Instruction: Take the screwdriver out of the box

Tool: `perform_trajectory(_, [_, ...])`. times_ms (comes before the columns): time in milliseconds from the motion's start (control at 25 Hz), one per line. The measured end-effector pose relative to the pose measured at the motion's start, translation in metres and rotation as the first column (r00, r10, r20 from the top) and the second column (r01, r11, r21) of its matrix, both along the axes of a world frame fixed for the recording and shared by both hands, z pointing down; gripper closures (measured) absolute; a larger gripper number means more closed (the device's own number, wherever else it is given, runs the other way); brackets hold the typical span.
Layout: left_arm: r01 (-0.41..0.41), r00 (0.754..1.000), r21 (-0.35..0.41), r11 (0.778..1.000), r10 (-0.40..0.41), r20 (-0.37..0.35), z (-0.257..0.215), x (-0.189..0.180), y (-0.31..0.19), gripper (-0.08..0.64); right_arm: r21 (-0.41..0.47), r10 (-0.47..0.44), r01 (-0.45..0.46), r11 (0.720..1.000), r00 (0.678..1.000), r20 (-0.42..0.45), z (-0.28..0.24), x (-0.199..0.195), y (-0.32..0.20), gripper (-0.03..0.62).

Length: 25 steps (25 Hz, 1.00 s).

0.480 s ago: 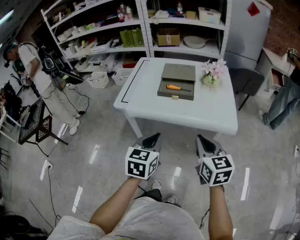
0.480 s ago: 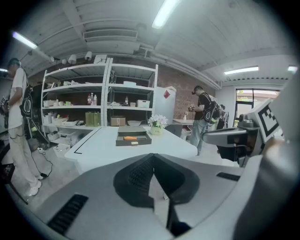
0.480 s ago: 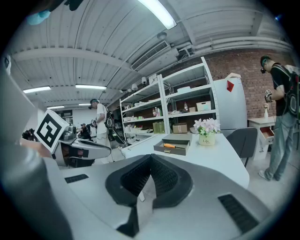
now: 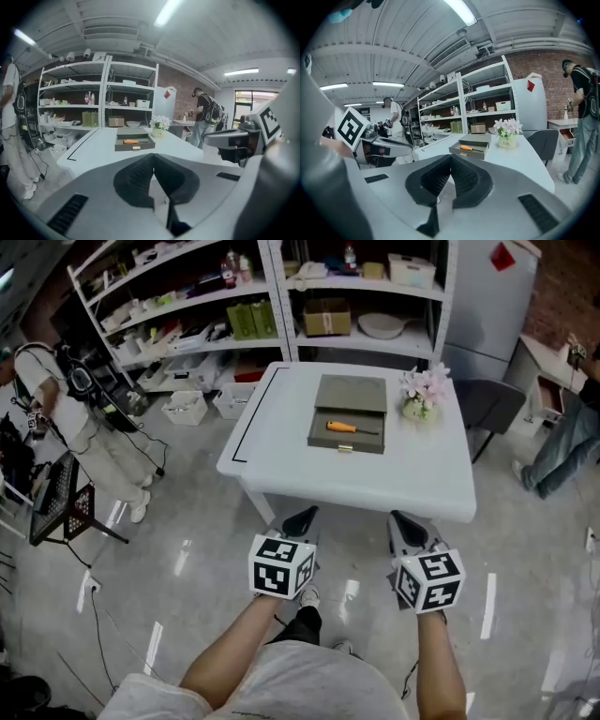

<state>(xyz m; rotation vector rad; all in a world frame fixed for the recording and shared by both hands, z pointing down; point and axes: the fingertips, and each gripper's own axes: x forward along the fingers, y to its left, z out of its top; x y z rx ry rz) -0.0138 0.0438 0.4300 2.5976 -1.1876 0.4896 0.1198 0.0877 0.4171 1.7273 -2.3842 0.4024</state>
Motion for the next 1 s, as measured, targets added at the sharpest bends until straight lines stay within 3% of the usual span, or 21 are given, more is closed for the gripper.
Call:
perform_trajectory(720, [-0.054, 0.999, -0.041, 0.998, 0.053, -0.011, 0.006, -0.001, -0.140, 0.555, -0.058, 0.041, -0.043, 0.997, 0.999, -0.023, 0.010, -0.006, -0.131, 0.584])
perform_trajectory(1000, [-0.078, 0.997, -0.052, 0.996, 0.077, -0.023, 0.009, -0.008, -0.185, 0.555, -0.068, 0.059, -0.062, 0.996, 0.997, -0.045, 0.009, -0.014, -0.175, 0.552])
